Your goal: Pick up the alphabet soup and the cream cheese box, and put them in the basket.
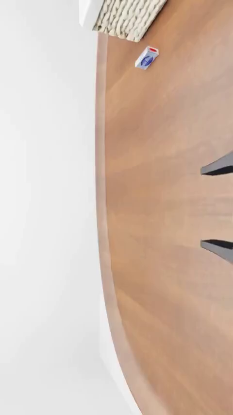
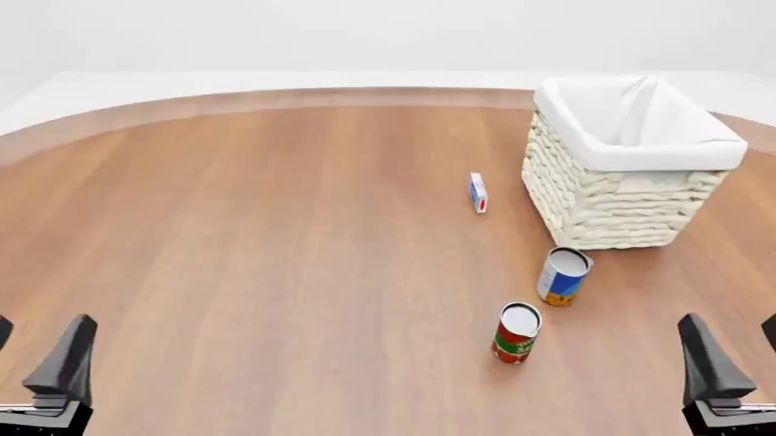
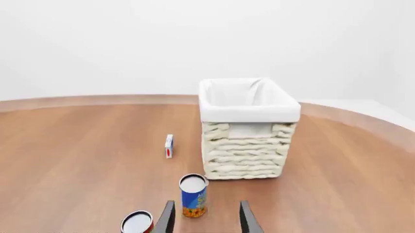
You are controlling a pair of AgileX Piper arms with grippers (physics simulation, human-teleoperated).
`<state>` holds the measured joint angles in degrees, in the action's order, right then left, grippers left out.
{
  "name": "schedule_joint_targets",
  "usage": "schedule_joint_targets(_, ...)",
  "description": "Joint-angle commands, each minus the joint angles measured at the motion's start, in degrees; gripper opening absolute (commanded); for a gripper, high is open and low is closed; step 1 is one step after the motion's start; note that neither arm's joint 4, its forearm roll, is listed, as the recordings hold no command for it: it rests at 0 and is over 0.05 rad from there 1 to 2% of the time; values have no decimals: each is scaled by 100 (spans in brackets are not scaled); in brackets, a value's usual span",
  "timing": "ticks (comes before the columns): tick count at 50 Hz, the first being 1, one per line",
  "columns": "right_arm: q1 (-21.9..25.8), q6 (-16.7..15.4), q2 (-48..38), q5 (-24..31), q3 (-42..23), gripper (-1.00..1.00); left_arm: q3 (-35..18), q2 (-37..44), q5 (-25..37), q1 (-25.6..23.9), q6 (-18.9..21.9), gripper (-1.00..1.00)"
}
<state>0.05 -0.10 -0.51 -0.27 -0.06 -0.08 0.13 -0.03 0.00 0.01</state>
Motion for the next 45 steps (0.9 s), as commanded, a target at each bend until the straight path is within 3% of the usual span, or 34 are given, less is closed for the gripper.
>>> schedule_joint_targets(1,34,-52,-250,-143,-5,100,-17,24,-6,-1,5,100)
schedule_joint_targets(7,34,-41,-420,-237,-2,100,-17,26,-4,-1,1,100)
schedule_joint_targets(18,182,-125,-1840,-1355,-32,100,-19,25,-3,-1,3,100)
schedule_joint_targets(26,551,-198,-3118,-2381,-151,100,-18,30,-9,-1,2,100)
schedule_joint_targets(45,1096,-296,-4624,-3038,-697,100,-20,38,-16,-1,3,100)
